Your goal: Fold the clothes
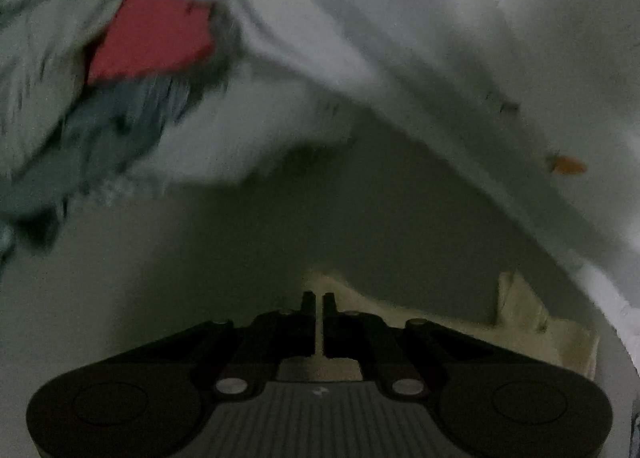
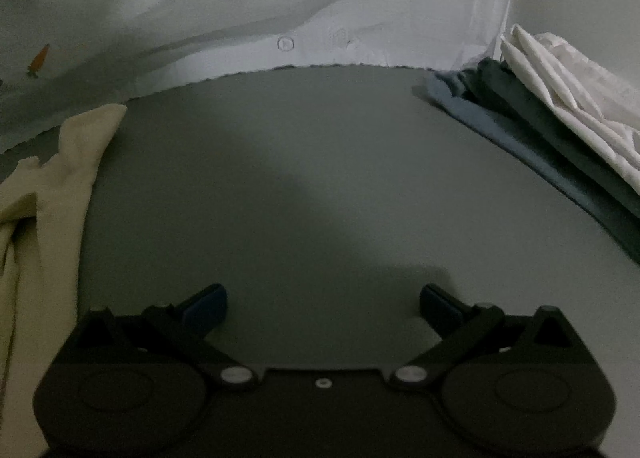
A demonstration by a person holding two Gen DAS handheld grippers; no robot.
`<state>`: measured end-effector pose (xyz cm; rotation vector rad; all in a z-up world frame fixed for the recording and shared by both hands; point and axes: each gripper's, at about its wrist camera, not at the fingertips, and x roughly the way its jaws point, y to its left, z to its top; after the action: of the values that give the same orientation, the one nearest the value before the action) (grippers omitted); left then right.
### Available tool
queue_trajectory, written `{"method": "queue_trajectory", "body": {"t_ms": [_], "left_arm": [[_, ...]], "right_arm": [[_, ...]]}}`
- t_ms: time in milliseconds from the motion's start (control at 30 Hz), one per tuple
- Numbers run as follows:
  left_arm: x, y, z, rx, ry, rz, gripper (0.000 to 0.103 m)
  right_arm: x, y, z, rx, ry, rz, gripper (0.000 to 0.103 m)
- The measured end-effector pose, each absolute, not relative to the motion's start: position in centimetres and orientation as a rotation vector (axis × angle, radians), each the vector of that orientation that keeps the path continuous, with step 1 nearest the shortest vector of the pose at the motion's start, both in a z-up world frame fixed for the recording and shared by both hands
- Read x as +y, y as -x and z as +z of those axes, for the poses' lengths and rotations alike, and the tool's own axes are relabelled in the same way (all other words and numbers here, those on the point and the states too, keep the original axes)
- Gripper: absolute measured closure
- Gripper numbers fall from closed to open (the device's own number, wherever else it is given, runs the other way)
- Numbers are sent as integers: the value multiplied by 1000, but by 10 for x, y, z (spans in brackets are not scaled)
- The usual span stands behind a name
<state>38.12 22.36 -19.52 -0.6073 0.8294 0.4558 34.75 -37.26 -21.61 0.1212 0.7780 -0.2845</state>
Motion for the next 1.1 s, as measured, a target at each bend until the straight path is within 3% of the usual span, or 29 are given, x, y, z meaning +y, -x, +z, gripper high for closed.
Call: {"method": "queue_trajectory", "body": {"t_ms": [100, 233, 267, 333, 433, 467, 500, 600, 867, 1100], "left_arm": [[205, -371, -201, 877, 614, 429, 69], [166, -350, -199, 916, 653, 349, 45], [154, -343, -198, 923, 661, 325, 43], [130, -333, -197, 943, 662, 280, 28], [88, -318, -196, 995, 643, 212, 19], [74, -313, -196, 1013, 636, 188, 18], [61, -308, -196, 1031, 630, 164, 16], [24, -296, -195, 1082, 566, 92, 9], [-22, -259, -212, 1203, 480, 112, 5], [-45, -241, -226, 1218, 314, 123, 0]], "right_arm": [[-374, -353, -213, 829, -129, -280, 0], [-378, -358, -208, 881, -149, -267, 0], [-378, -358, -206, 888, -157, -260, 2], [-381, -355, -203, 881, -186, -233, 10], [-386, -343, -194, 862, -308, -146, 37], [-388, -338, -192, 860, -370, -107, 53], [-390, -333, -191, 861, -439, -66, 63], [-388, -316, -187, 851, -593, 64, 74], [-360, -278, -182, 898, -612, 295, 73], [-332, -267, -175, 928, -332, 321, 53]]}}
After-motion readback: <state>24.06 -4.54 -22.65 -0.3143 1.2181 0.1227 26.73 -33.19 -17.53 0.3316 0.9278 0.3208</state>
